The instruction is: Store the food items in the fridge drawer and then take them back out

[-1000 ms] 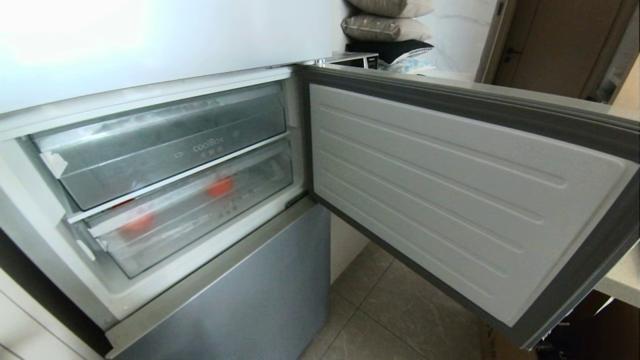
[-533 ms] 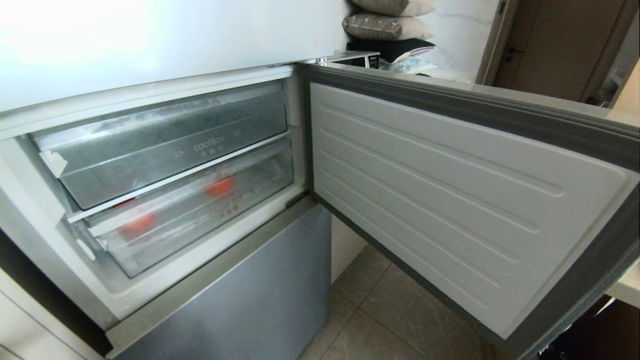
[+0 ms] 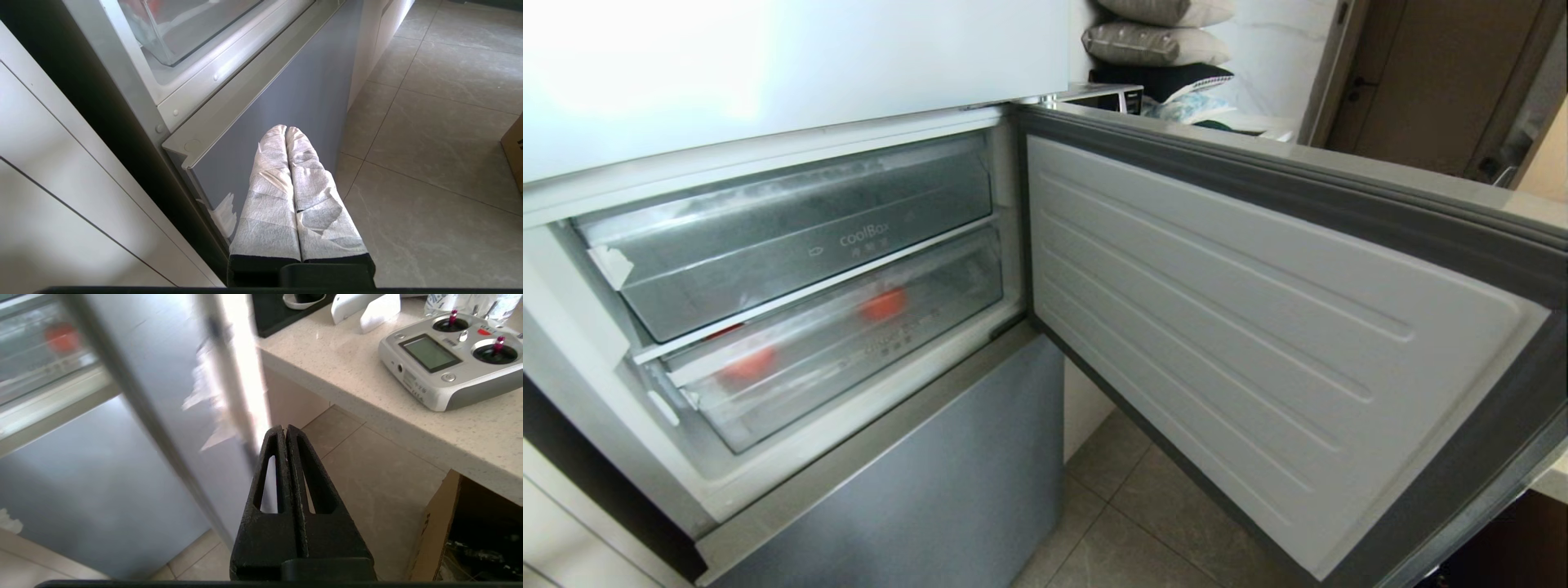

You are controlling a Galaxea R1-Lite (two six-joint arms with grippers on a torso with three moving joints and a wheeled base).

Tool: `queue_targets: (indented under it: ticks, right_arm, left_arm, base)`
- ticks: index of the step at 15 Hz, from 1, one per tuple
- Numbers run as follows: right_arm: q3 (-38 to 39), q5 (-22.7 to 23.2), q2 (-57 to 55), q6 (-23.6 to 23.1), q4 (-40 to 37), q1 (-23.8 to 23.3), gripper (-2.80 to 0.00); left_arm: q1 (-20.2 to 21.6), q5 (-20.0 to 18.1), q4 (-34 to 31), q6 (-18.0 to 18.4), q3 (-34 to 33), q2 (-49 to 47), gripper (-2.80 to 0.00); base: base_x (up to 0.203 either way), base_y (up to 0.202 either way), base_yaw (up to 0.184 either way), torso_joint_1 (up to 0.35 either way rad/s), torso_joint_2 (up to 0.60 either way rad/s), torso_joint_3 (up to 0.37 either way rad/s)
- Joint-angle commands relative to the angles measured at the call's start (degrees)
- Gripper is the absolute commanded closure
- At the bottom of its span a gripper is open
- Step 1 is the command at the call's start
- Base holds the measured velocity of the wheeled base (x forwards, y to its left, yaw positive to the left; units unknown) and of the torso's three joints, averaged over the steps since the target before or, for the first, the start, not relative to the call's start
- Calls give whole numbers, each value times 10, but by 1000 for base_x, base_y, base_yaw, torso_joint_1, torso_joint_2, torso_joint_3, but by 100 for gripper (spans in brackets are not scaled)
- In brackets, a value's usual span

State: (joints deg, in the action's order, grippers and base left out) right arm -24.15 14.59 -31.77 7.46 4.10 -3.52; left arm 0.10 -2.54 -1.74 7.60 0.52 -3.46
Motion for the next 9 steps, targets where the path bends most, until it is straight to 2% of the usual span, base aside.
queue_targets:
  ticks: [1,5,7,9]
  right_arm:
    - [-8,1,-16,1,1,0,0]
    - [-42,4,-85,2,13,0,0]
    - [-43,3,-109,0,49,-1,0]
    - [-43,0,-112,-1,52,-2,0]
  left_arm:
    - [1,0,0,0,0,3,0]
    - [1,0,0,1,0,5,0]
    - [1,0,0,1,0,5,0]
    - [1,0,0,1,0,5,0]
  base:
    - [0,0,0,0,0,0]
    - [0,0,0,0,0,0]
    - [0,0,0,0,0,0]
    - [0,0,0,0,0,0]
